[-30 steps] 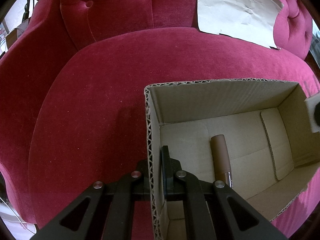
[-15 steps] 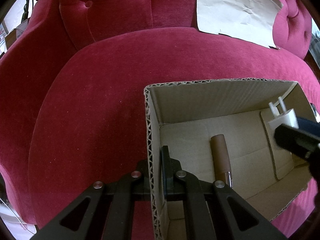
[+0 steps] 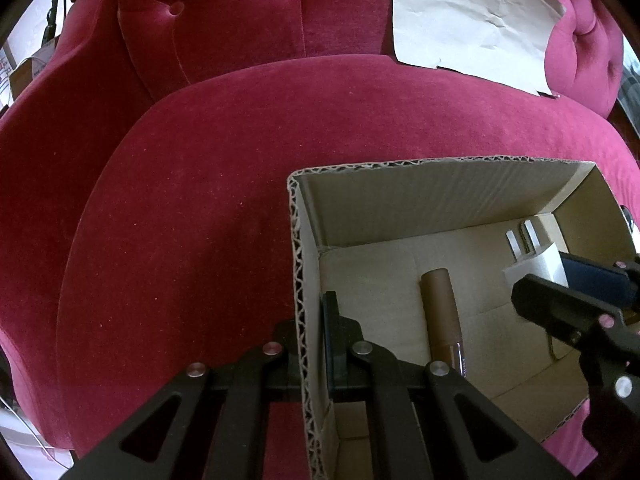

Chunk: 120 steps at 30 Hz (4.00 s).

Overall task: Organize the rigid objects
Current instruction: 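Carry the white charger into the box and open the right gripper, then move the right gripper back toward the remaining items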

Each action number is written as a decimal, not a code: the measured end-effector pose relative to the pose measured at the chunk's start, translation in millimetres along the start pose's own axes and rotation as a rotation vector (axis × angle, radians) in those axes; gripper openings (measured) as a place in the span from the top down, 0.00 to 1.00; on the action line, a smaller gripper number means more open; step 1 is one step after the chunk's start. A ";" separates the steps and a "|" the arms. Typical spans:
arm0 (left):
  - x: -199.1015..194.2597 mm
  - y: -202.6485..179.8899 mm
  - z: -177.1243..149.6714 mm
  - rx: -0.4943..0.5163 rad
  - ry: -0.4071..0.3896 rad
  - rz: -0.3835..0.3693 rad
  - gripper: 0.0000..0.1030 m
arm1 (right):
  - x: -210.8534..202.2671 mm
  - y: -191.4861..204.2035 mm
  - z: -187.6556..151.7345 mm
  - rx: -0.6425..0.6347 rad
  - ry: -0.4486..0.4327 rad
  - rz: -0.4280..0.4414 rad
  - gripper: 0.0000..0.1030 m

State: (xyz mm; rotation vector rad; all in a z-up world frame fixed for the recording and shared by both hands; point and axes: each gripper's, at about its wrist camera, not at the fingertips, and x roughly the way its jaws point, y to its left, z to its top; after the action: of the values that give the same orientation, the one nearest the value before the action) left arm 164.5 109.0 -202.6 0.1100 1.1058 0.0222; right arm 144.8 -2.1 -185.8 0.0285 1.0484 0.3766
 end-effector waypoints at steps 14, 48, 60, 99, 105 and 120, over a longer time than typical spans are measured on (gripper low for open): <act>0.0 0.4 -1.1 0.002 -0.002 0.000 0.95 | -12.0 -1.4 2.2 -0.009 -0.051 -0.035 0.14; -0.6 -0.6 -0.9 0.004 -0.004 0.006 0.95 | -66.6 -43.8 -1.0 0.025 -0.142 -0.126 0.00; -0.3 -0.7 -0.4 0.006 -0.003 0.008 0.95 | -81.2 -86.4 -11.1 0.062 -0.134 -0.178 0.00; -0.1 -1.6 -1.3 0.001 -0.005 0.012 0.95 | -46.0 -157.3 -67.6 0.070 -0.051 -0.234 0.00; 0.0 -1.6 -1.4 0.001 -0.005 0.012 0.95 | -36.3 -159.2 -74.1 0.066 -0.035 -0.232 0.00; -0.1 -1.4 -1.4 0.002 -0.005 0.012 0.95 | -24.8 -159.2 -70.6 0.074 -0.017 -0.205 0.16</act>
State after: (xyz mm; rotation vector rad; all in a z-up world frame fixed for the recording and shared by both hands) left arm 163.2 107.7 -203.2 0.1182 1.1001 0.0310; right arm 120.0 -169.9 -232.6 -0.0090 1.0374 0.1515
